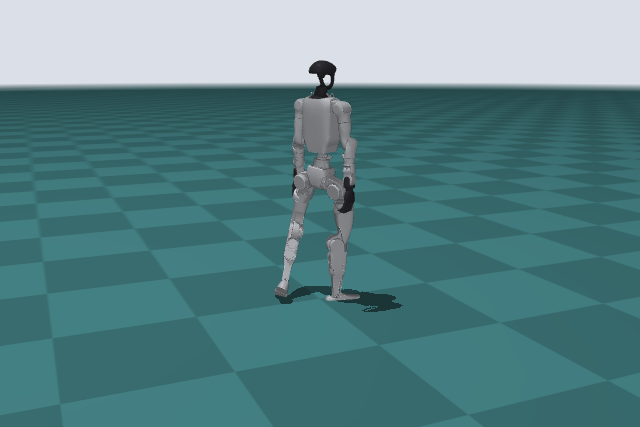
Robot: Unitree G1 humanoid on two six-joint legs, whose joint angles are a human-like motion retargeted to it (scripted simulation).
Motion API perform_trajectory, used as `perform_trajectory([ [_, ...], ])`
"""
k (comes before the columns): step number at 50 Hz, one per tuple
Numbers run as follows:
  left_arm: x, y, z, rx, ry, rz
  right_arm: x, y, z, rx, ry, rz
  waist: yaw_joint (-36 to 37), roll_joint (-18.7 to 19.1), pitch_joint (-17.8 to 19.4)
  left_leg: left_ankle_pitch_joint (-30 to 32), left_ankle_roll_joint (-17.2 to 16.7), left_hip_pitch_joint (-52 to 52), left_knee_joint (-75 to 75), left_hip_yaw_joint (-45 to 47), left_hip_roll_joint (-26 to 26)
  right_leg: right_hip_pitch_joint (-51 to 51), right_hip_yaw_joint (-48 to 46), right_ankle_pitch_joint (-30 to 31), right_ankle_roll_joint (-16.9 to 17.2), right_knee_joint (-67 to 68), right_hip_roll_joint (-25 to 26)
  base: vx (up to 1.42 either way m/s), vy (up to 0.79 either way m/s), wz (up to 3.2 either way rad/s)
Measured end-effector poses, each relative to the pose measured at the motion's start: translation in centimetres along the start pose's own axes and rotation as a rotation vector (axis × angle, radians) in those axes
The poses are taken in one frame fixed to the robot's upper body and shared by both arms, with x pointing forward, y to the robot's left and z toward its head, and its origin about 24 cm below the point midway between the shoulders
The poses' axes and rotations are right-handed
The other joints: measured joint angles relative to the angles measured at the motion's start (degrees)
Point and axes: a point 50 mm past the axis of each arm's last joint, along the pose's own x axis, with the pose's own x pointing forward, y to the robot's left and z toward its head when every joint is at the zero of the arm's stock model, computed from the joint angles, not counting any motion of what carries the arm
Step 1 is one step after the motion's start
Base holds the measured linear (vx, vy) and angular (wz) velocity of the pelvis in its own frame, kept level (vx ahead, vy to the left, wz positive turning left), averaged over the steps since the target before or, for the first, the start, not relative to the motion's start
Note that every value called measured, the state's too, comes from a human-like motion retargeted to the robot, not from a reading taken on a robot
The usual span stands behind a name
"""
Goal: In place motions
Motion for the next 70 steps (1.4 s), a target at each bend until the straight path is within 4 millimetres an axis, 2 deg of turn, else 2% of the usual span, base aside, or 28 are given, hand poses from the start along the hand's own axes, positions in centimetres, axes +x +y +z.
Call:
perform_trajectory([
  [2, 0.0, -0.8, 1.3, -0.003, -0.044, -0.014, -0.1, -0.7, 0.3, -0.012, -0.006, -0.031, -0.7, -0.3, -0.5, 1.3, -1.1, -8.3, -0.6, -9.9, -7.9, -2.3, 0.0, 1.5, 0.4, -0.1, -2.5, -0.17, 0.13, -0.14],
  [7, -0.1, -1.5, 2.9, 0.025, -0.14, -0.016, -0.2, -1.3, 0.9, -0.038, -0.023, -0.06, 1.0, 1.7, 0.9, -2.9, -5.7, -11.3, -13.6, -15.5, -14.6, -3.2, 3.0, 2.5, -0.2, 0.3, -1.1, 0.04, 0.05, -0.95],
  [10, -0.2, -1.7, 2.4, 0.074, -0.147, -0.005, -0.2, -1.4, 1.0, -0.048, -0.029, -0.051, 3.5, 5.5, 1.9, -1.7, -11.7, -9.2, -27.1, -20.9, -17.5, -2.0, 5.0, 2.7, -0.8, 0.0, 3.7, 0.25, 0.05, -1.43],
  [11, -0.2, -1.9, 2.0, 0.087, -0.14, -0.004, -0.2, -1.4, 1.2, -0.048, -0.033, -0.049, 4.2, 6.2, 2.4, 3.4, -9.8, -8.1, -30.8, -21.6, -18.3, -1.1, 6.0, 2.9, -0.7, -0.2, 4.8, 0.25, 0.07, -1.36],
  [12, -0.2, -2.1, 1.5, 0.098, -0.128, -0.005, -0.2, -1.3, 1.3, -0.048, -0.035, -0.047, 4.2, 6.9, 2.5, 5.2, -8.9, -6.7, -33.6, -22.1, -19.0, -0.4, 6.6, 2.9, -0.5, -0.2, 5.7, 0.28, 0.08, -0.79],
  [13, -0.3, -2.4, 0.7, 0.107, -0.104, -0.011, -0.2, -1.2, 1.2, -0.05, -0.033, -0.044, 2.8, 7.6, 1.9, 0.3, -10.3, -4.5, -34.7, -22.0, -19.5, 0.0, 6.3, 2.9, -0.1, 0.0, 6.2, 0.32, 0.08, -0.27],
  [15, -0.5, -3.0, -1.1, 0.106, -0.038, -0.034, -0.2, -1.0, 1.3, -0.066, -0.03, -0.041, -0.6, 8.0, 0.6, -1.8, -11.9, -2.7, -34.5, -11.0, -15.6, 0.5, 6.9, 3.2, 0.9, 0.4, 6.5, 0.31, 0.07, -0.17],
  [17, -0.6, -3.2, -2.3, 0.099, 0.024, -0.045, -0.2, -0.4, 1.8, -0.059, -0.052, -0.033, -1.8, 8.1, 0.6, -1.5, -11.9, -3.7, -34.3, -19.7, -18.1, 0.8, 8.8, 3.6, 1.9, 1.0, 6.7, 0.14, 0.05, -0.38],
  [18, -0.6, -3.0, -2.5, 0.094, 0.042, -0.041, -0.2, -0.1, 2.3, -0.046, -0.071, -0.024, -3.5, 8.3, 0.9, -2.0, -12.8, -2.6, -34.3, -17.4, -16.8, 1.2, 8.2, 3.7, 2.4, 1.3, 6.7, 0.0, 0.0, 0.0],
  [20, -0.6, -2.9, -2.8, 0.082, 0.061, -0.04, -0.2, 0.1, 2.7, -0.032, -0.099, 0.001, -5.1, 7.9, 1.6, -2.5, -12.6, -1.3, -34.8, -18.8, -17.4, 2.3, 8.0, 3.9, 2.8, 1.4, 6.6, 0.08, 0.06, 0.2],
  [25, -0.8, -3.2, -3.8, 0.025, 0.1, -0.06, 0.0, 0.2, 1.8, -0.079, -0.081, 0.009, -2.4, 7.8, -1.1, -3.8, -11.9, -0.3, -36.5, -18.0, -18.5, 1.8, 10.5, 4.6, 3.3, 1.4, 7.0, 0.17, 0.03, -0.36],
  [29, -0.7, -3.0, -3.6, -0.045, 0.094, -0.064, -0.1, -0.1, 2.4, -0.107, -0.084, -0.014, -1.6, 7.7, -1.3, -4.3, -12.1, -0.7, -36.7, -17.6, -18.3, 0.9, 10.7, 4.9, 4.2, 2.1, 6.7, 0.02, 0.05, -0.11],
  [38, -0.5, -1.9, -2.7, -0.064, 0.052, -0.038, -0.7, -0.1, 5.9, -0.132, -0.219, -0.031, -0.9, 7.7, 0.5, -3.7, -12.6, -3.7, -35.9, -20.0, -18.0, 0.6, 7.6, 4.6, 3.8, 1.7, 6.1, -0.09, -0.03, 0.26],
  [42, -0.4, -1.9, -1.2, -0.057, -0.026, -0.025, -0.9, -0.3, 6.6, -0.138, -0.253, -0.053, 1.7, 7.9, 1.9, -1.1, -12.8, -6.4, -36.3, -22.5, -19.4, 0.7, 3.2, 3.9, 2.6, 0.2, 5.7, -0.21, 0.01, 0.84],
  [45, -0.3, -1.8, 0.7, -0.035, -0.103, -0.013, -1.0, -0.7, 6.9, -0.131, -0.266, -0.052, 3.4, 8.0, 3.6, 1.1, -13.9, -8.9, -36.4, -25.7, -20.8, 1.1, -2.3, 3.3, 2.2, -1.3, 5.0, -0.34, 0.07, 1.75],
  [48, -0.3, -2.0, 1.8, 0.001, -0.146, 0.006, -0.8, -1.0, 5.9, -0.119, -0.235, -0.045, 6.3, 7.9, 3.7, -1.0, -14.1, -10.4, -36.1, -23.8, -21.4, 1.3, -8.2, 2.8, 2.2, -2.6, 4.1, -0.29, 0.1, 1.98],
  [50, -0.3, -2.2, 1.7, 0.007, -0.149, 0.016, -0.6, -1.0, 4.8, -0.113, -0.194, -0.047, 9.1, 7.3, 3.5, -4.0, -14.4, -9.0, -36.1, -11.8, -19.6, 1.3, -10.6, 2.6, 2.5, -2.8, 3.2, -0.24, 0.13, 1.65],
  [53, -0.4, -2.2, 0.5, -0.016, -0.116, 0.038, -0.3, -0.6, 3.3, -0.097, -0.126, -0.046, 10.3, 6.3, 2.8, -7.3, -13.9, -4.9, -36.0, 0.1, -17.9, 2.1, -15.6, 2.0, 4.1, -2.7, 2.5, -0.15, 0.08, 2.07],
  [58, -0.8, -2.0, -3.3, -0.079, 0.008, 0.07, 0.1, 0.8, 1.3, -0.083, -0.059, -0.018, 6.4, 3.6, -0.5, -10.2, -11.8, 1.4, -33.7, 14.7, -14.7, 3.0, -21.8, 2.3, 9.3, -0.6, 0.3, -0.01, 0.1, 2.26],
  [60, -1.0, -1.7, -4.5, -0.077, 0.027, 0.082, 0.2, 1.3, 0.5, -0.081, -0.043, -0.008, 4.1, 3.2, -2.1, -9.9, -11.5, 2.7, -33.5, 15.2, -14.6, 3.7, -25.3, 3.6, 11.5, 0.5, 0.1, 0.07, 0.13, 2.13],
  [63, -1.1, -1.1, -4.9, -0.033, 0.003, 0.108, 0.3, 1.6, -0.1, -0.063, -0.036, -0.005, 3.6, 4.5, -2.6, -10.2, -15.3, 3.0, -36.6, 10.0, -15.7, 5.6, -29.9, 6.2, 13.9, 2.3, 2.5, 0.02, 0.17, 1.6],
  [65, -1.0, -0.9, -4.5, 0.0, -0.026, 0.122, 0.3, 1.4, -0.5, -0.043, -0.037, -0.006, 4.9, 6.1, -1.9, -10.4, -15.5, 4.1, -40.4, 7.2, -17.4, 7.0, -31.8, 8.4, 14.8, 4.1, 4.0, -0.01, 0.31, 1.07],
  [67, -1.0, -1.2, -4.0, -0.004, -0.04, 0.12, 0.3, 1.0, -0.9, -0.048, -0.026, -0.012, 6.2, 5.9, -1.2, -9.5, -15.2, 3.7, -40.0, 5.3, -17.6, 8.5, -32.0, 11.2, 14.3, 5.7, 3.5, 0.0, 0.32, 0.81],
  [70, -0.8, -1.6, -3.0, -0.012, -0.048, 0.096, 0.3, 0.7, -1.3, -0.034, -0.004, -0.028, 6.1, 6.6, -0.2, -9.1, -13.9, 2.8, -39.8, -0.1, -17.6, 9.6, -30.1, 18.5, 14.2, 10.1, 2.3, -0.07, 0.23, 1.46],
])
